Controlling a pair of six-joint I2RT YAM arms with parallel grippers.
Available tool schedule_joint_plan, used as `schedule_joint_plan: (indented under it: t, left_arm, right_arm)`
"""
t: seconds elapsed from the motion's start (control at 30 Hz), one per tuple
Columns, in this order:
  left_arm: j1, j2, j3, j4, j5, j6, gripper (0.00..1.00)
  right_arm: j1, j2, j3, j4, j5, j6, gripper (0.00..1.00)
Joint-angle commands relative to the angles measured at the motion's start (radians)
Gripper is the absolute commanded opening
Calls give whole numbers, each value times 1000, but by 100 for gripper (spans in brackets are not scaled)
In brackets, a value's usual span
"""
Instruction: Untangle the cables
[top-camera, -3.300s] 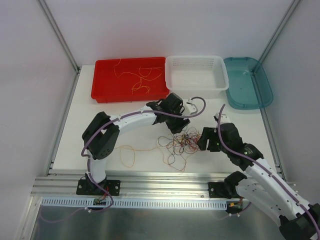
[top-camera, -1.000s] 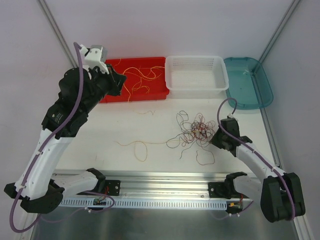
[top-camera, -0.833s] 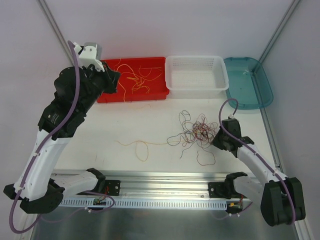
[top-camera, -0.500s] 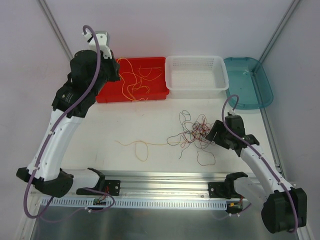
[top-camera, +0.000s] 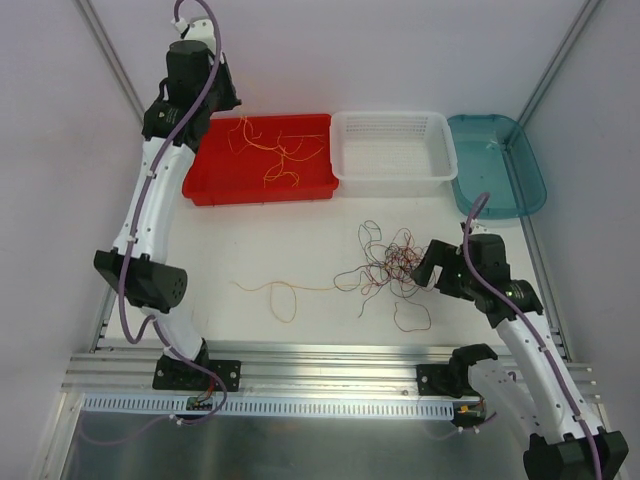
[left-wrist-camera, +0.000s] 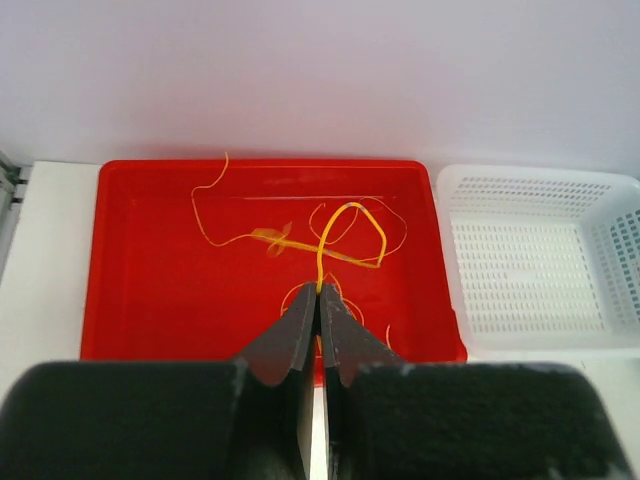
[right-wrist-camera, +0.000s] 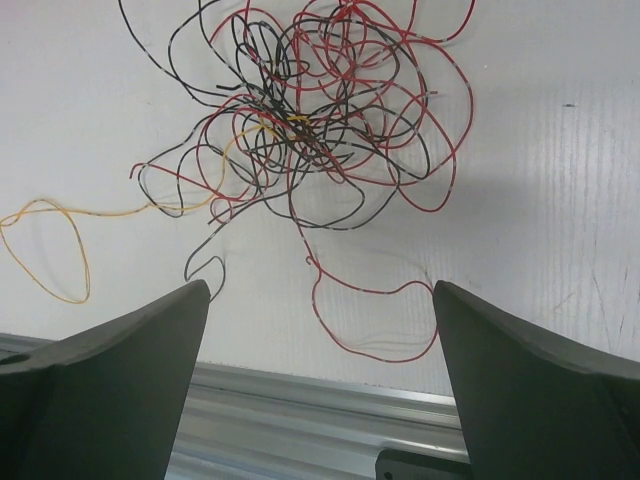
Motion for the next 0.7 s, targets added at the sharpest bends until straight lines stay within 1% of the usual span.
schedule_joint_plan:
  t: [0.0, 0.03, 0.13, 0.3, 0.4, 0.43, 0.47, 0.5, 0.53, 0.57, 0.6, 0.63, 0.67]
  left_arm:
    - [50, 90, 94, 36, 73, -59, 0]
    - [64, 137, 105, 39, 81, -70, 0]
    - [112, 212, 114, 44, 130, -116, 0]
    - [170, 326, 105, 93, 130, -125, 0]
    - [214, 398, 100, 126, 147, -164, 0]
    - [215, 429, 100, 133, 165, -177, 5]
    - [253, 441, 100, 136, 174, -203, 12]
    - [264, 452, 100, 143, 180, -210, 19]
    - [271, 464, 100, 143, 185, -214, 36]
    - [283, 466, 92, 145, 182, -216, 46]
    - [290, 461, 70, 146, 173, -214, 68]
    - [296, 454, 69, 146, 173, -213, 69]
    - [297, 443, 33, 148, 165, -205, 86]
  right_arm:
    - [-2, -38, 41, -62, -22, -18, 100]
    - [-2, -41, 43, -65, -18, -17, 100]
    - [-2, -38, 46, -65, -15, -18, 99]
    - [-2, -10, 38, -43, -24, -21, 100]
    - [-2, 8, 25, -28, -33, -20, 100]
    - [-2, 11, 21, -28, -33, -20, 100]
    - [-2, 19, 20, -28, -33, -20, 99]
    - [-2, 21, 21, -26, -31, -20, 99]
    - [-1, 21, 23, -28, -28, -20, 100]
    - [-2, 22, 24, -28, -30, -20, 100]
    - [-2, 22, 26, -28, -28, -20, 100]
    - [-2, 22, 26, -26, -27, -23, 99]
    - [-2, 22, 28, -26, -24, -24, 100]
